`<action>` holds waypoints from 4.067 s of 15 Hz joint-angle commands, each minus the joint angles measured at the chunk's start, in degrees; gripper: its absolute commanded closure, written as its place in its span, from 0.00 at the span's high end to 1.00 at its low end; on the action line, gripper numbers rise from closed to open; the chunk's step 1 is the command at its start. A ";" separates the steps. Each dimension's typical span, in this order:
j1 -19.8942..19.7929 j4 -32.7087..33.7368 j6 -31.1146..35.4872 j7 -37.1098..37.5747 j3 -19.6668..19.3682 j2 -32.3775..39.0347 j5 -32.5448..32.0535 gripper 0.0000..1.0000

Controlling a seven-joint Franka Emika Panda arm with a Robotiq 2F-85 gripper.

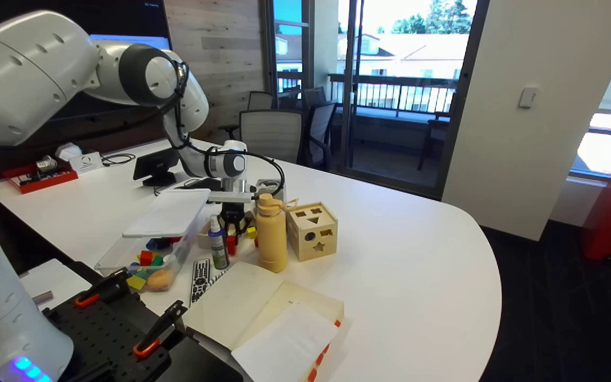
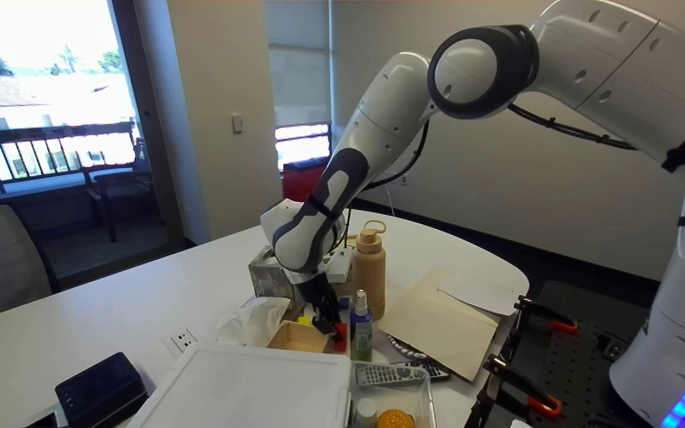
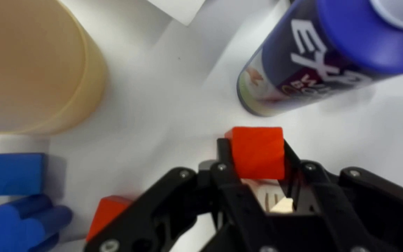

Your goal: Put the left orange block in the toy box

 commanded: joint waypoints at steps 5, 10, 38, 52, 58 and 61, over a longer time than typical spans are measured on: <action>2.98 1.64 -10.37 4.53 -1.30 -7.51 -3.05 0.08; 2.32 4.00 -12.22 2.24 -1.08 -11.07 -5.77 0.08; -7.09 36.21 -20.51 -15.79 -5.11 5.65 -8.00 0.08; -7.70 44.21 -24.40 -27.89 -5.38 11.34 -7.74 0.08; -7.53 46.22 -24.40 -30.35 -5.51 13.38 -7.51 0.08; -7.69 46.23 -24.17 -30.28 -5.12 13.78 -7.97 0.08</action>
